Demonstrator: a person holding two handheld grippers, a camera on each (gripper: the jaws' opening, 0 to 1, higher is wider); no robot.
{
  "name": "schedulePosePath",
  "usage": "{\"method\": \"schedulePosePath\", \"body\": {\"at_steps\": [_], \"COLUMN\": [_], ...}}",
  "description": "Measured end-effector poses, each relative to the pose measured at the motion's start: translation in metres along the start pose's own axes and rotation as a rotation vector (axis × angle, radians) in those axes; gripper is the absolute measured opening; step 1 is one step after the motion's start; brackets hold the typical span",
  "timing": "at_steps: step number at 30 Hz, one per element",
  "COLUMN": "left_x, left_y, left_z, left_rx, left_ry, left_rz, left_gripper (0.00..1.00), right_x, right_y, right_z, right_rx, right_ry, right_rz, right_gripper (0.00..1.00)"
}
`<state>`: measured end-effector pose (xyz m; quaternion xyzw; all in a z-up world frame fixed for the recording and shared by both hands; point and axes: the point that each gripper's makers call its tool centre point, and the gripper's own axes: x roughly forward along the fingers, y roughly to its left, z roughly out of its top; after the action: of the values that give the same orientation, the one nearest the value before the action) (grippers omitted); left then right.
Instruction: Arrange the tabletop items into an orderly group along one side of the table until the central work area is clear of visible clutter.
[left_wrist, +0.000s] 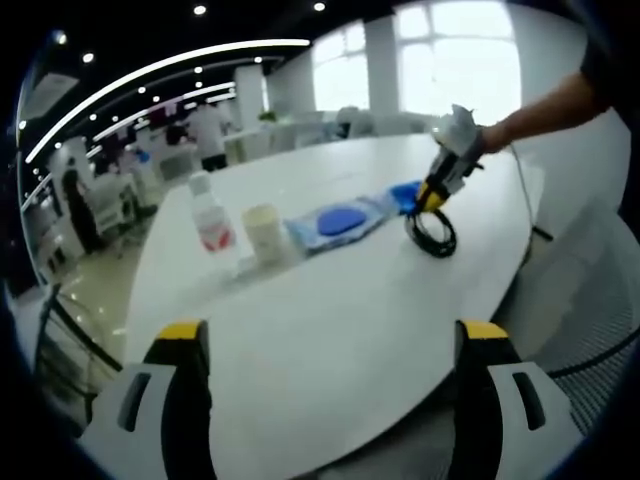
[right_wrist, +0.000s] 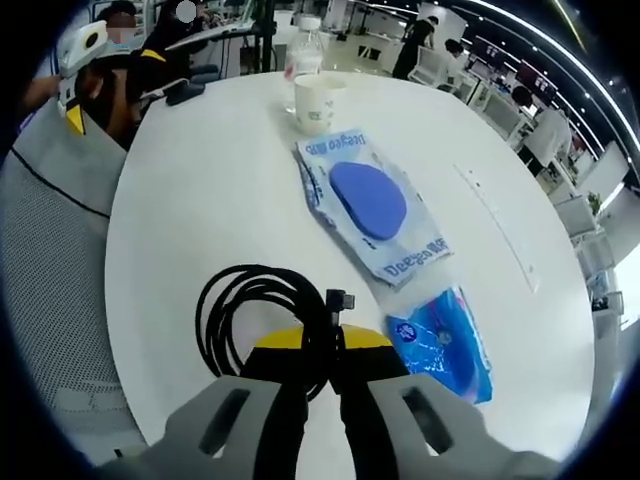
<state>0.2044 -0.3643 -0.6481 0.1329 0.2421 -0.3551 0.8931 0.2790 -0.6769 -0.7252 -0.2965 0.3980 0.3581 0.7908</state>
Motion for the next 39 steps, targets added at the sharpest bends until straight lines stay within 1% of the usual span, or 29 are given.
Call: {"method": "schedulePosePath", "body": {"at_steps": [7, 9, 12, 19, 23, 39], "left_x": [0.000, 0.000, 0.000, 0.000, 0.000, 0.000], "left_y": [0.000, 0.000, 0.001, 0.002, 0.002, 0.003], "left_z": [0.000, 0.000, 0.000, -0.001, -0.001, -0.001], "left_rx": [-0.002, -0.003, -0.008, -0.008, -0.008, -0.006], "left_ry": [-0.001, -0.002, -0.001, 0.003, 0.005, 0.006], "left_rz": [0.000, 0.001, 0.003, 0.004, 0.006, 0.011], "left_gripper": [0.99, 0.99, 0.99, 0.99, 0.99, 0.99], "right_x": [0.002, 0.007, 0.015, 0.023, 0.029, 0.036], "right_y": [-0.002, -0.006, -0.009, -0.015, -0.016, -0.017], "right_z": [-0.002, -0.006, -0.007, -0.009, -0.014, -0.017], "right_rx": [0.008, 0.015, 0.023, 0.016, 0.012, 0.052], "right_ry": [0.005, 0.014, 0.022, 0.023, 0.043, 0.050], "right_rz": [-0.006, -0.023, -0.041, -0.065, -0.080, -0.114], "right_gripper": [0.09, 0.09, 0.09, 0.10, 0.10, 0.11]}}
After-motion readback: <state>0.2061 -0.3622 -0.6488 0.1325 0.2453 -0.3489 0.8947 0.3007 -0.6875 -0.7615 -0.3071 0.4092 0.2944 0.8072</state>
